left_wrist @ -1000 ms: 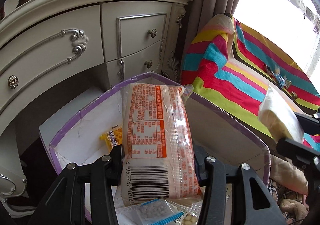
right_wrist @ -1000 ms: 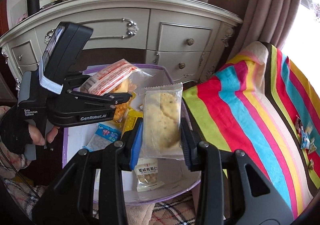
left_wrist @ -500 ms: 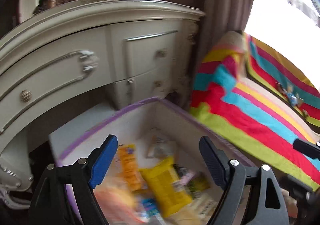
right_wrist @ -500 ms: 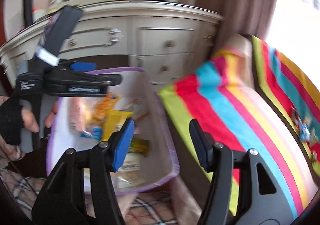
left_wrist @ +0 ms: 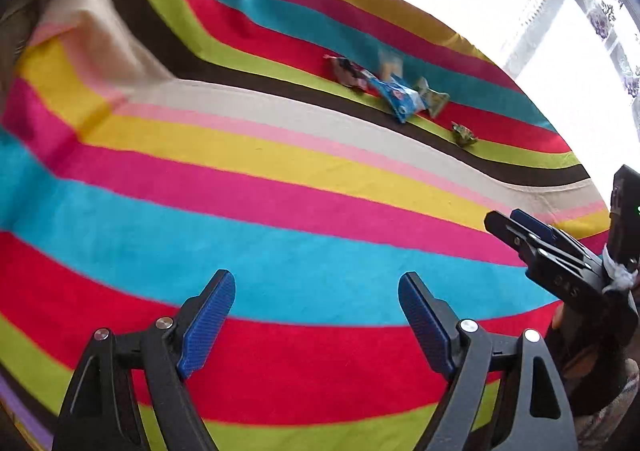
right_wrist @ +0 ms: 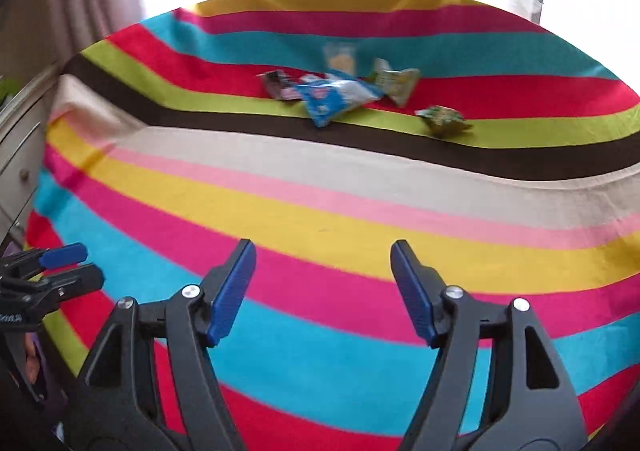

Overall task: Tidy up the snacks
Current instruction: 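Move both tools back over the snacks on the cloth, then grasp the blue cartoon packet with the left tool while the right tool grasps the green seaweed packet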

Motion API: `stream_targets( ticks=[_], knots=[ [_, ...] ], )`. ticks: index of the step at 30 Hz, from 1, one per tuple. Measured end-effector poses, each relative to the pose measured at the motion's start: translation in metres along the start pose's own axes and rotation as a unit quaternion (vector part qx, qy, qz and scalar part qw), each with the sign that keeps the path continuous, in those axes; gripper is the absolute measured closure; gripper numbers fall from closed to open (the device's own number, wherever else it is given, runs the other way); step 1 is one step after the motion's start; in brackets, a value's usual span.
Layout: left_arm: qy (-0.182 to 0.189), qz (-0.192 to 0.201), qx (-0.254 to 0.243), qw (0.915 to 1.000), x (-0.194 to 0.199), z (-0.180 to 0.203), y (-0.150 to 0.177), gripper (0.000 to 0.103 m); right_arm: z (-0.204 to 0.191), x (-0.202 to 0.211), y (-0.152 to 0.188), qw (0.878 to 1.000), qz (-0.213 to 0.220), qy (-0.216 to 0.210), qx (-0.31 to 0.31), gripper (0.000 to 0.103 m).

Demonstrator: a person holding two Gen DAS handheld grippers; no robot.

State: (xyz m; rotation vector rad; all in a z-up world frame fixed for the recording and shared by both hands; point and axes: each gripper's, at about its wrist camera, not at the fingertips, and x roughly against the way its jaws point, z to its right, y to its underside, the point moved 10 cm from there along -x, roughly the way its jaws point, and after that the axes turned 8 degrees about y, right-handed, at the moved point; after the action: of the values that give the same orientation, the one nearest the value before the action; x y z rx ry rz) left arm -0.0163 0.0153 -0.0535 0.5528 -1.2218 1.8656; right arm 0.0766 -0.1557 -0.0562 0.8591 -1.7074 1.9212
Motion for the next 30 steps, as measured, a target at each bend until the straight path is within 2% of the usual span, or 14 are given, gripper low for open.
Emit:
stream_targets(
  ticks=[4,6,11,14,17,18,21,23,25,26,28,29,30],
  knots=[
    [0.039,-0.018,0.001,0.9991,-0.055,0.032,-0.039,0.018,0.059,-0.055,-0.038,0.999,-0.015,0.03,-0.022,0.029],
    [0.058,-0.024,0.019,0.9978,-0.078,0.04,-0.054,0.018,0.074,-0.078,-0.054,0.999,-0.016,0.034,-0.015,0.027],
    [0.089,-0.012,0.069,0.9936,-0.124,0.055,-0.112,0.018,0.082,-0.124,-0.093,0.998,-0.011,0.024,0.059,0.023],
    [0.092,-0.006,0.089,0.9917,-0.148,0.062,-0.139,0.018,0.082,-0.141,-0.106,0.993,-0.009,0.028,0.115,0.02],
    [0.086,0.003,0.103,0.9909,-0.173,0.069,-0.165,0.017,0.086,-0.15,-0.109,0.993,-0.02,-0.008,0.112,0.019],
    [0.085,0.003,0.111,0.9902,-0.18,0.071,-0.173,0.017,0.088,-0.149,-0.108,0.994,-0.023,-0.019,0.104,0.028],
    [0.059,0.017,0.138,0.9885,-0.199,0.072,-0.197,0.016,0.099,-0.133,-0.104,0.996,-0.007,-0.017,0.084,0.045],
    [0.034,0.026,0.15,0.9878,-0.209,0.072,-0.211,0.012,0.107,-0.121,-0.095,0.997,-0.005,-0.008,0.074,0.045],
    [0.013,0.033,0.147,0.9885,-0.22,0.075,-0.223,0.0,0.109,-0.108,-0.081,0.999,-0.008,-0.007,0.054,0.045],
    [-0.016,0.027,0.128,0.9913,-0.226,0.078,-0.226,0.0,0.111,-0.103,-0.073,0.999,-0.012,-0.009,0.04,0.045],
    [-0.078,-0.02,0.051,0.9955,-0.239,0.088,-0.223,0.0,0.114,-0.091,-0.061,1.0,-0.016,-0.014,0.01,0.045],
    [-0.087,-0.036,0.012,0.9955,-0.242,0.095,-0.218,0.0,0.115,-0.084,-0.056,1.0,-0.016,-0.022,-0.003,0.045],
    [-0.076,-0.027,-0.011,0.9966,-0.239,0.1,-0.214,0.008,0.115,-0.077,-0.052,0.999,-0.013,-0.027,-0.015,0.045]
  ],
)
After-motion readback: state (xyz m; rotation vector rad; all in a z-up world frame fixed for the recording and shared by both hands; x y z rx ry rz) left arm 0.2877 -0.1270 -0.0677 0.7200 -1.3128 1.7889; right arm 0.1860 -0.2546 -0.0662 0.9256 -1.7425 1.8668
